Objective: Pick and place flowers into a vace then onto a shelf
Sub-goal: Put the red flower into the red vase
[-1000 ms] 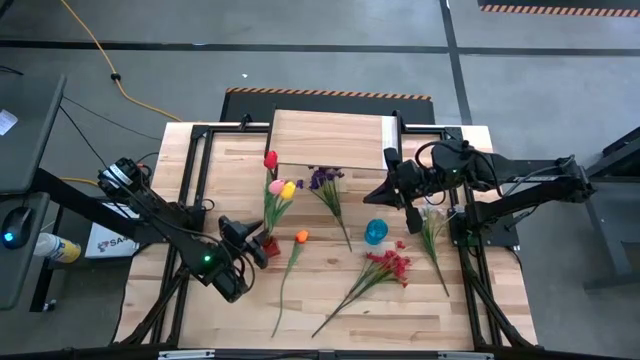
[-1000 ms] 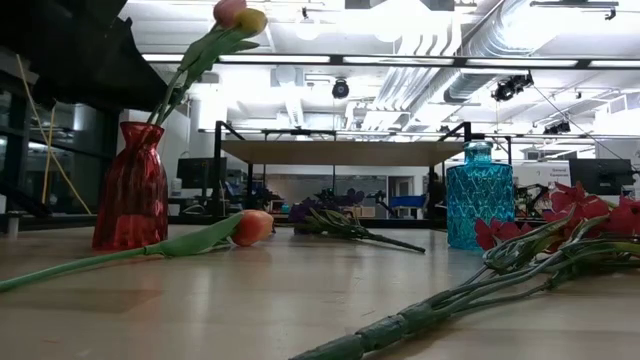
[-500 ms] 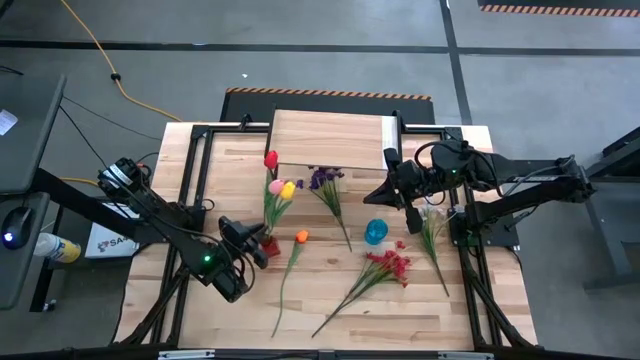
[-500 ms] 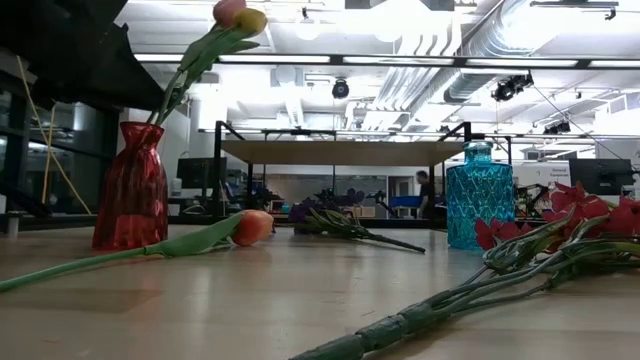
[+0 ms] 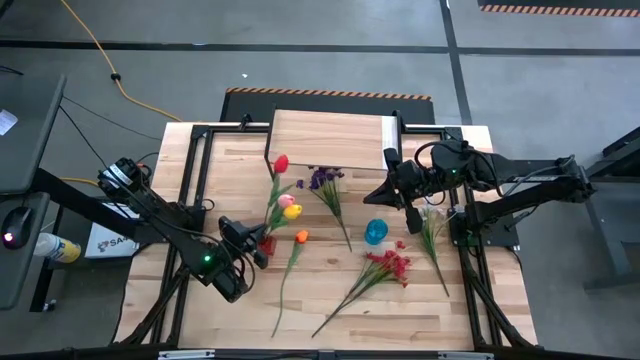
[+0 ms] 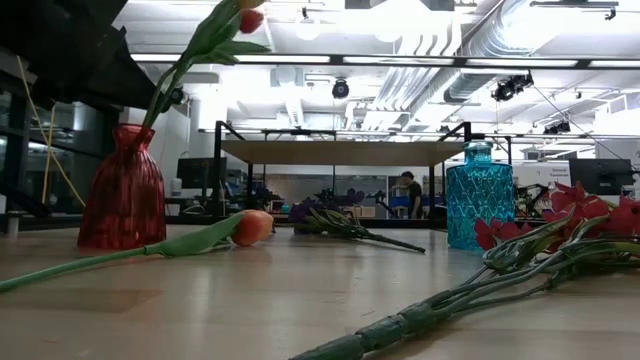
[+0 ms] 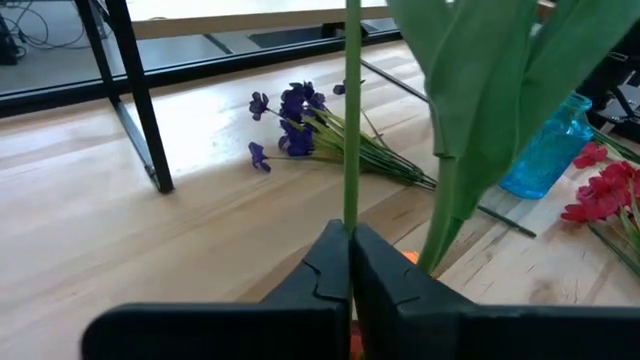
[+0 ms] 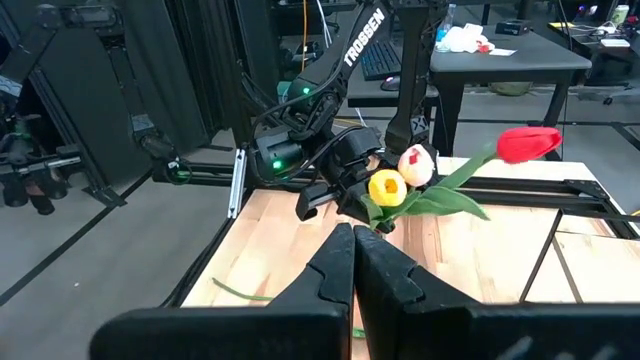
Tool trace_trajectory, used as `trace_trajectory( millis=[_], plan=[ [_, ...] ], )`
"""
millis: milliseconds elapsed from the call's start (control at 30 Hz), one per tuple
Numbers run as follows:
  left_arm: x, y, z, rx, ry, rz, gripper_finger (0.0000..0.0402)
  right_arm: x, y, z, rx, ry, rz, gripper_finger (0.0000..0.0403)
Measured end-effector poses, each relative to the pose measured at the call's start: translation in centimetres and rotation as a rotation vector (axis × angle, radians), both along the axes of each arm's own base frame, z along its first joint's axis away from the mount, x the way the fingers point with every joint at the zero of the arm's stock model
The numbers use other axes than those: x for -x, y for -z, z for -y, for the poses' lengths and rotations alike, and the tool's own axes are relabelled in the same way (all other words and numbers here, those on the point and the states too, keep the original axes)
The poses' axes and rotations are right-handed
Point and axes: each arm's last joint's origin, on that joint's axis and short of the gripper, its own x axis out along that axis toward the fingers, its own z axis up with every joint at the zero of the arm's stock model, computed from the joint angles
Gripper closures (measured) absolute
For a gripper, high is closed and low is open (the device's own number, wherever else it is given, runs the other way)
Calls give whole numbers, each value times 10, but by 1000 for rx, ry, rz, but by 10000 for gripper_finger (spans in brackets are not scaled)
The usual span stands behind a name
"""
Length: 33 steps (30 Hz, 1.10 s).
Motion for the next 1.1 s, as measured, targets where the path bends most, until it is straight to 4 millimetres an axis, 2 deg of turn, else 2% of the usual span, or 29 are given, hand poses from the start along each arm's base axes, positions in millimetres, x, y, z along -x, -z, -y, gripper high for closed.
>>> trace_trajectory(
  millis=[67, 500, 800, 1100],
  plan=[
    [0, 0, 0, 1, 0, 1, 378, 0, 0, 0, 0, 0, 0, 402],
    [-1, 0, 1, 11, 0, 10, 377, 0, 2, 0, 1, 1, -22, 402],
    [-6, 11, 6, 10, 0, 2, 377, 0, 2, 1, 9, 37, -22, 402],
    [-3, 12, 11, 27, 24, -13, 377, 0, 2, 1, 9, 37, -22, 402]
  ],
)
